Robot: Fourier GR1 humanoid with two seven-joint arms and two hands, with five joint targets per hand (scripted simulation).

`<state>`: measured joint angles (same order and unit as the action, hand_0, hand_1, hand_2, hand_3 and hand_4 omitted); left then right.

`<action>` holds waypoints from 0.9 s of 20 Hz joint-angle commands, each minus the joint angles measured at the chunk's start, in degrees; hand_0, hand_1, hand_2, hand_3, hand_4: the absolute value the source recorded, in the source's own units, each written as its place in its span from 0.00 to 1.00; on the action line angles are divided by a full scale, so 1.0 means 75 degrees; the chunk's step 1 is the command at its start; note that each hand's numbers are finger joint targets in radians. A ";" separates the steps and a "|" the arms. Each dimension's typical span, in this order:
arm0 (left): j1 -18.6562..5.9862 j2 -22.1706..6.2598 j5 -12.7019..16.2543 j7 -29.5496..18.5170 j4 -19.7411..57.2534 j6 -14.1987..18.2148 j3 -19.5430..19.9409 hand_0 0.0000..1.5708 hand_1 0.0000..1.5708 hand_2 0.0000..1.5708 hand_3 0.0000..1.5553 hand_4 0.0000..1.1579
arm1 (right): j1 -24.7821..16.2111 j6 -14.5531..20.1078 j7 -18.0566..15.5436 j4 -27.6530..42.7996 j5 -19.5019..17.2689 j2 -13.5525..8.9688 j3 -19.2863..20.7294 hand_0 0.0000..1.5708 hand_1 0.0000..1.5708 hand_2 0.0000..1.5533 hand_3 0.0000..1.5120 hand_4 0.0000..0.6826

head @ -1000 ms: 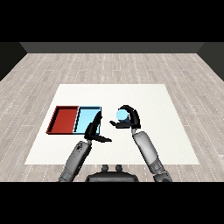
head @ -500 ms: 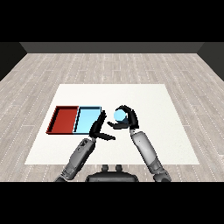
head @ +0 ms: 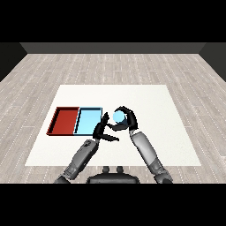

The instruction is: Pick the blue can and put it in the blue box

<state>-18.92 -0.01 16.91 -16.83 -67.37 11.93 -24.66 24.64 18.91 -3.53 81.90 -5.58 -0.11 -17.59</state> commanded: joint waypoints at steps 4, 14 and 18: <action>-0.0113 0.0002 -0.0071 0.0007 0.0176 -0.0195 0.0231 0.00 0.00 0.00 0.00 0.00 | 0.0053 0.0991 -0.0510 -0.0439 0.0322 0.0013 -0.1248 0.94 0.94 0.94 0.93 0.89; -0.0626 0.0001 0.0638 -0.0498 0.0686 0.0023 -0.0215 0.00 0.00 0.00 0.00 0.00 | 0.0391 0.0414 0.0214 -0.0065 0.0957 0.0014 -0.0611 0.92 0.92 0.94 0.91 0.88; -0.0849 0.0001 0.0801 -0.0191 0.0477 0.0109 -0.0341 0.00 0.00 0.00 0.00 0.00 | -0.0001 0.0868 -0.0399 0.0007 0.1272 0.0014 -0.0973 0.93 0.93 0.94 0.92 0.88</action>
<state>-23.11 -0.05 21.07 -19.64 -63.79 12.42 -26.99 25.76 25.10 -4.40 81.92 2.10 -0.02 -24.72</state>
